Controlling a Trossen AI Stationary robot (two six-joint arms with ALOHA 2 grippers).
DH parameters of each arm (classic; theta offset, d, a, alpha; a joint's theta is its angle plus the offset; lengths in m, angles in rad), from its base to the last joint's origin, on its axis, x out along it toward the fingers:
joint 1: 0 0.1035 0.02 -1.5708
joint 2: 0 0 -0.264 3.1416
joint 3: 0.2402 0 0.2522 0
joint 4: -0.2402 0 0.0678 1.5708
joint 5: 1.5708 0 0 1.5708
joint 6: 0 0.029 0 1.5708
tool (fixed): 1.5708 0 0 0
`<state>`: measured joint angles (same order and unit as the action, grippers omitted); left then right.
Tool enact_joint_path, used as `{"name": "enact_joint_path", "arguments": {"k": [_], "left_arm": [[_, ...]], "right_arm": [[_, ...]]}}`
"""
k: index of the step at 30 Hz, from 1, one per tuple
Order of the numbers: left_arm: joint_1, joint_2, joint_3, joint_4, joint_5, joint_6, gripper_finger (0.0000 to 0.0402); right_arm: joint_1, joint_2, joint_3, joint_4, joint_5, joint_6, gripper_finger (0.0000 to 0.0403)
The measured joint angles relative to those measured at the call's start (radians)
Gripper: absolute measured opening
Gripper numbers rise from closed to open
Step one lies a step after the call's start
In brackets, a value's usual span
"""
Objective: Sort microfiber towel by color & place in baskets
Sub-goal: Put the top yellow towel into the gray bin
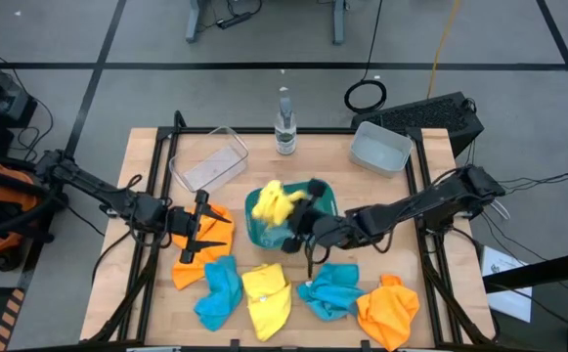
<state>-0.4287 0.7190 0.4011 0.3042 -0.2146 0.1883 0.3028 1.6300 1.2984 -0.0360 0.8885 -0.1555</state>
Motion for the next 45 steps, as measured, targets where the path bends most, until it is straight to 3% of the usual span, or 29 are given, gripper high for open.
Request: {"name": "enact_joint_path", "arguments": {"k": [3,11,16,23,31,39,45], "left_arm": [[0.000,-0.001,0.000,-0.009,0.000,0.000,0.0262],[0.000,0.001,0.000,-0.007,-0.001,-0.001,0.0262],[0.000,0.001,0.000,0.000,-0.002,-0.026,0.0262],[0.000,0.002,0.000,0.004,-0.002,-0.027,0.0262],[0.000,0.003,0.000,0.002,-0.002,-0.030,0.0262],[0.000,0.003,0.000,0.000,-0.001,-0.053,0.0262],[0.000,0.011,0.000,0.001,0.000,-0.053,0.0262]], "right_arm": [[-0.041,-0.071,0.000,-0.238,0.081,0.074,0.0031],[-0.257,-0.203,0.000,-0.891,0.070,0.460,0.0033],[-0.456,-0.215,0.000,-1.061,-0.032,0.539,0.0033],[-0.708,-0.204,-0.069,-0.946,-0.190,0.334,0.0033],[-0.935,-0.205,-0.252,-0.705,-0.261,0.191,0.0034],[-1.039,-0.205,-0.447,-0.415,-0.268,0.106,0.0034],[-1.077,-0.205,-0.531,-0.358,-0.346,0.090,0.0036]]}}
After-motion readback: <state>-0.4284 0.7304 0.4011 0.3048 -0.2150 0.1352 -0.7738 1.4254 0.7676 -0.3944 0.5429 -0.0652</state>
